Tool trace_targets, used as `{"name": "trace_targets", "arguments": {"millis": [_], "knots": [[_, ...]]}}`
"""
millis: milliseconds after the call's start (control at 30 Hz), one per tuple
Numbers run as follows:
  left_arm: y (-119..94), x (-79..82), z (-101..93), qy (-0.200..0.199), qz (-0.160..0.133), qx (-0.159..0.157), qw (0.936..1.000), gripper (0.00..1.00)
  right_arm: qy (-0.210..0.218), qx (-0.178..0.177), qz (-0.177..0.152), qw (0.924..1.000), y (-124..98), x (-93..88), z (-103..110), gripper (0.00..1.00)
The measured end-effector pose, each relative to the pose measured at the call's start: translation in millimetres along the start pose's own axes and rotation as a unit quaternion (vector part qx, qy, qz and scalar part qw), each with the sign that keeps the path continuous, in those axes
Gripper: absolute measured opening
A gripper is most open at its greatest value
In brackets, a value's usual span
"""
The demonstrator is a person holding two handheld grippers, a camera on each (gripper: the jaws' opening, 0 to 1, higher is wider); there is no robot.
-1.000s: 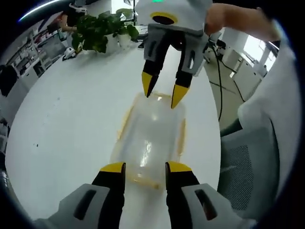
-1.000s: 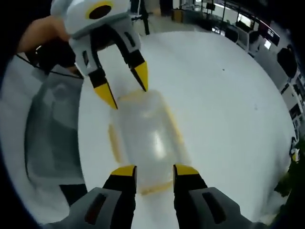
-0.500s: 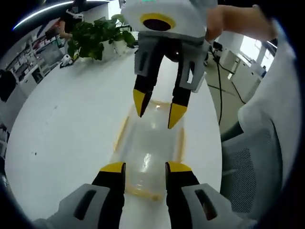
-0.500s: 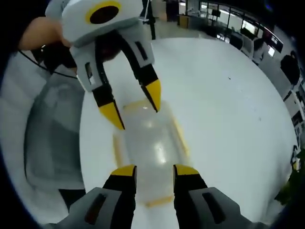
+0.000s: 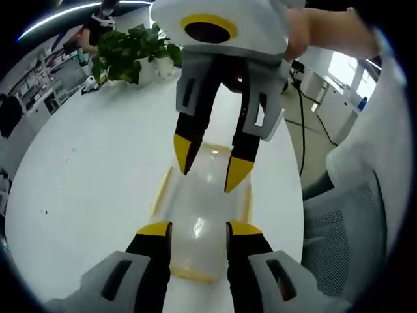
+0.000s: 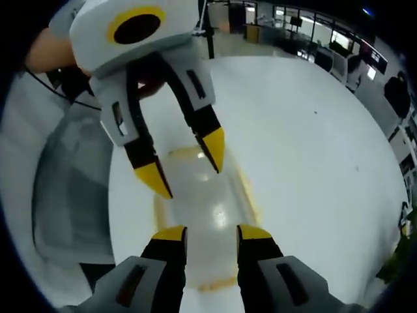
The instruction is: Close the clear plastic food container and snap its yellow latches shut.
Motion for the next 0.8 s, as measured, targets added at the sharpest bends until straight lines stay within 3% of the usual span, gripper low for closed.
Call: {"name": "trace_targets", "arguments": {"millis": [800], "knots": [[6, 2.5, -14.5, -0.021, -0.01, -0.009, 0.9997, 0.33, 0.005, -0.005, -0.013, 0.9999, 5, 6.2, -13, 0.28]]}}
Point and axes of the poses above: the point that each gripper's makers call its tool centre point, and the gripper's own axes: y roughly forward along the fingers, z roughly to its left, x roughly out of its top, the point moved 10 cm from there along -y, roughly backward along the fingers, and after that the axes turned 11 degrees about z, right-handed, at the moved point
